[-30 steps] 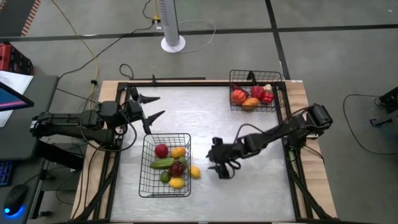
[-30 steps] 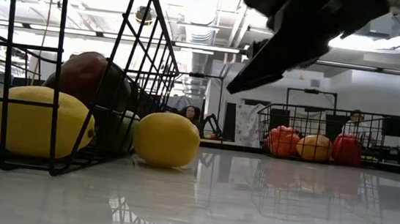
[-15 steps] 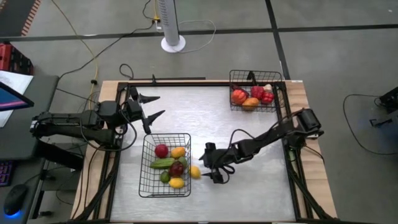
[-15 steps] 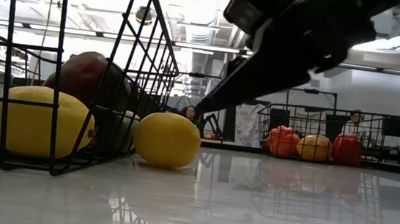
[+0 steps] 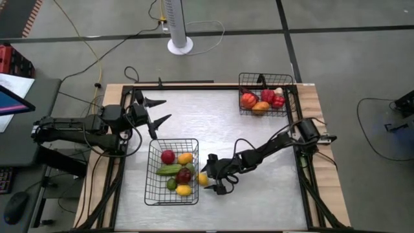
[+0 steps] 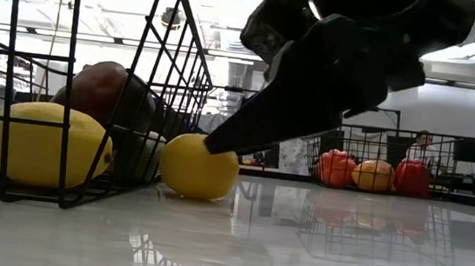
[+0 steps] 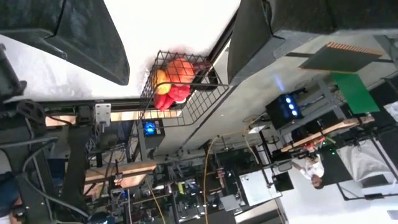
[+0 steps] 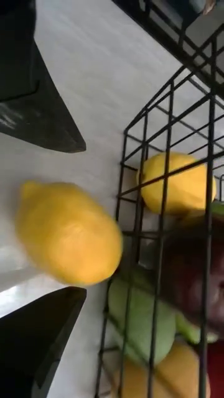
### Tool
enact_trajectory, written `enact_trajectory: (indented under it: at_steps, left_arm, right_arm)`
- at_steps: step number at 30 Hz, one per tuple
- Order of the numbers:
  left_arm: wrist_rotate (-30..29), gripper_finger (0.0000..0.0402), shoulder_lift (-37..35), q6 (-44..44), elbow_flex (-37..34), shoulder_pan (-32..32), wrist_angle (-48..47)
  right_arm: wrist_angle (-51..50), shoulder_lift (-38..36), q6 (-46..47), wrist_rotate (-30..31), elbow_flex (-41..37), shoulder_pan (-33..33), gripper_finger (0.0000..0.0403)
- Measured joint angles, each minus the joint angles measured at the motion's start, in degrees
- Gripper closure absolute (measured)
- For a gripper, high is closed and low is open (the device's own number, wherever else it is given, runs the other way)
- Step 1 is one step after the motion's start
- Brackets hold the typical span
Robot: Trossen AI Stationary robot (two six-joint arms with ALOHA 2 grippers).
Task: Sort produce into baskets
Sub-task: Put the lemon into the bottom wire basket
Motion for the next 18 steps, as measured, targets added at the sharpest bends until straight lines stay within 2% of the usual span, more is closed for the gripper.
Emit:
enact_trajectory:
  at_steps: [10, 14, 18]
  left_arm:
    - [0.0, 0.0143, 0.0, 0.0, 0.0, 0.0, -0.2]
    - [0.0, 0.0143, 0.0, 0.0, 0.0, 0.0, -0.2]
    - [0.0, 0.0143, 0.0, 0.0, 0.0, 0.0, -0.2]
  right_arm:
    - [-0.2, 6.1, -3.0, 0.0, 5.0, -0.4, 0.0010]
    - [-3.3, 5.3, -3.0, 0.0, 5.1, -0.7, 0.0038]
    - [-6.9, 3.1, -2.6, 0.2, 5.1, -1.4, 0.0084]
